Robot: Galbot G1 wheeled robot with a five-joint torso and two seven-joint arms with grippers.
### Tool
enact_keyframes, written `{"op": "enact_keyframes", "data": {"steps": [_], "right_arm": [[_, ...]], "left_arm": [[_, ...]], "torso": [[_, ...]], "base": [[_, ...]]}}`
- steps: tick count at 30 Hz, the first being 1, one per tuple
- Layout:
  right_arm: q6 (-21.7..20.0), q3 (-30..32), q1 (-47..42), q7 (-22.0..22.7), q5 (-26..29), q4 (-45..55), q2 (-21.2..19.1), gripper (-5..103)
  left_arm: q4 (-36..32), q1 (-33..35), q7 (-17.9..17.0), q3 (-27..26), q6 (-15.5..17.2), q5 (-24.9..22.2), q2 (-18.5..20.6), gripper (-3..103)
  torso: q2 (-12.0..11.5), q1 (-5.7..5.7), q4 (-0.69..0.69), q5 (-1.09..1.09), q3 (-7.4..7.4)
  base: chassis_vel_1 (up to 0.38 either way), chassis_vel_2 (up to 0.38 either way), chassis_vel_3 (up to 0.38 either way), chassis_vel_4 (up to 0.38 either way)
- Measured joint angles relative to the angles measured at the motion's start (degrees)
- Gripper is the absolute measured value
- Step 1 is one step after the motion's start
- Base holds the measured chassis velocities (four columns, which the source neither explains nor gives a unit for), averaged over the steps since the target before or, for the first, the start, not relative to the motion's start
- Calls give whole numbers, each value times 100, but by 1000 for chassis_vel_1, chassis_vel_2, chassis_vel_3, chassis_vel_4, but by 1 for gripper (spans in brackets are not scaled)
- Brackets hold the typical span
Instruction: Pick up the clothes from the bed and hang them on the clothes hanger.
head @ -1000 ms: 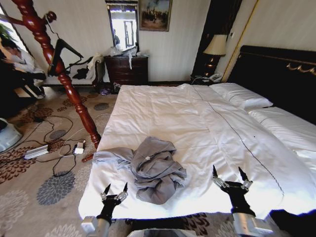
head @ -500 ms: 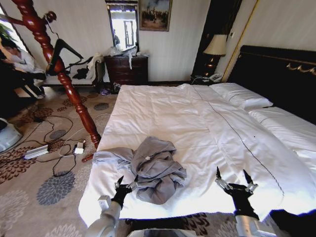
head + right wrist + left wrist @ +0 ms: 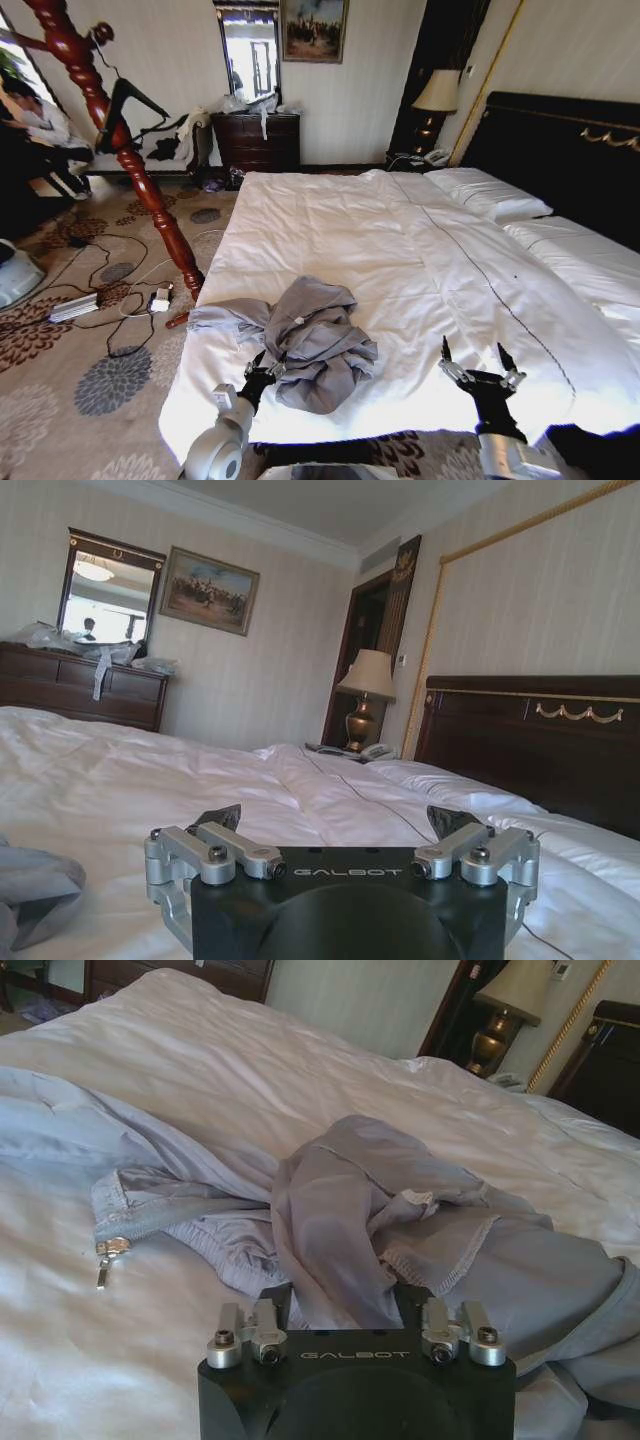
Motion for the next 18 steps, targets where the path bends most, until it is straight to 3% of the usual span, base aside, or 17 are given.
{"op": "enact_keyframes", "data": {"steps": [3,5,9,11,14,18], "right_arm": [[0,-17,1,1,-3,-15,4,100],[0,-25,4,1,-1,-16,3,100],[0,-38,10,9,22,-24,-29,100],[0,-38,11,10,24,-25,-38,100],[-4,-33,7,19,62,-27,-133,100],[-4,-21,8,22,91,-19,-175,100]], "left_arm": [[114,-46,37,-90,-60,105,-54,43],[126,-52,41,-120,-71,129,-70,43],[127,-74,120,-235,-99,215,-88,21],[128,-79,120,-247,-100,216,-88,21],[111,-78,120,-350,-108,215,-48,5],[-81,-49,121,-381,-104,213,-10,0]], "torso": [[0,0,0,-1,0],[0,0,0,-1,0],[0,0,0,0,0],[0,0,0,0,0],[0,0,0,0,0],[0,0,0,-1,0]], "base": [[0,0,0,0],[0,0,0,0],[0,0,0,0],[0,0,0,0],[0,0,0,0],[0,0,0,0]]}}
